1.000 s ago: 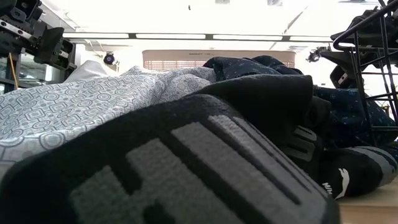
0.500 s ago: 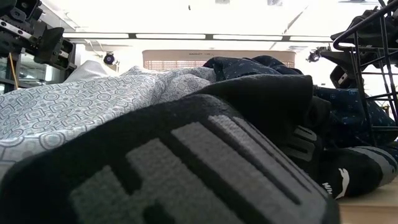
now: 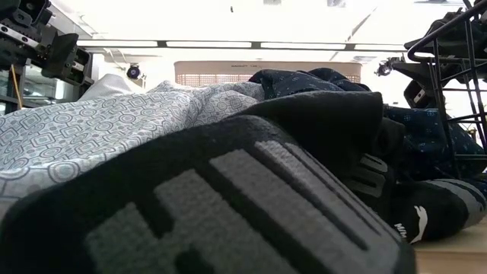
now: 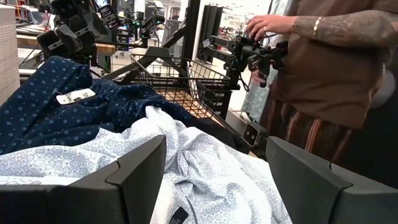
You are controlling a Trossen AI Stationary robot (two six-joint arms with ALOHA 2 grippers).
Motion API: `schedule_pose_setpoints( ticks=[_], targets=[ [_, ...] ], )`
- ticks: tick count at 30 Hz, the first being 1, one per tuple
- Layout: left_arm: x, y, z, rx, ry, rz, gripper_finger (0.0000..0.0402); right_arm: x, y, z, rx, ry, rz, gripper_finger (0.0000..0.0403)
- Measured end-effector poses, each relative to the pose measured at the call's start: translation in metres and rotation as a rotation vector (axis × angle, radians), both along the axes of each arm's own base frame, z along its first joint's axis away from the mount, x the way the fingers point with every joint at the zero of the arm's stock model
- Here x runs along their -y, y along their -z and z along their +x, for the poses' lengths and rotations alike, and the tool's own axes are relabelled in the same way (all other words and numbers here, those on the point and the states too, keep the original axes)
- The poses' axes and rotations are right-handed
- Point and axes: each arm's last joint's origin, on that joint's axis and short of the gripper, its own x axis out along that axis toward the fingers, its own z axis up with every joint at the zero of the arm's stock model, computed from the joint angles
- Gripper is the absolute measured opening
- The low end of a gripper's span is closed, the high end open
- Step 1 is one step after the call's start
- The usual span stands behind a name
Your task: Pick & Place Cloths
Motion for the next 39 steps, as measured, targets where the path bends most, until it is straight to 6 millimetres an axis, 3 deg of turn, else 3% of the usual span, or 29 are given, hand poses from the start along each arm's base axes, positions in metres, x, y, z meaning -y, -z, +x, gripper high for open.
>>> schedule_pose_setpoints(
  ticks=[13, 20, 30, 34, 39],
  targets=[
    [0.0, 0.0, 0.0, 0.0, 0.001, 0.0, 0.0273, 0.0, -0.005, 0.0, -0.04, -0.003, -0.005, 0.0139],
    [0.0, 0.0, 0.0, 0.0, 0.001, 0.0, 0.0273, -0.001, -0.031, 0.006, -0.166, 0.01, -0.031, 0.0139],
    [0.0, 0.0, 0.0, 0.0, 0.0, 0.0, 0.0273, -0.002, -0.066, 0.027, -0.334, 0.07, -0.354, 0.0141],
    [0.0, 0.0, 0.0, 0.0, 0.0, 0.0, 0.0273, -0.007, -0.069, 0.04, -0.398, 0.06, -0.508, 0.0169],
    [0.0, 0.0, 0.0, 0.0, 0.0, 0.0, 0.0273, -0.014, -0.069, 0.055, -0.454, 0.066, -0.612, 0.0241]
  ],
)
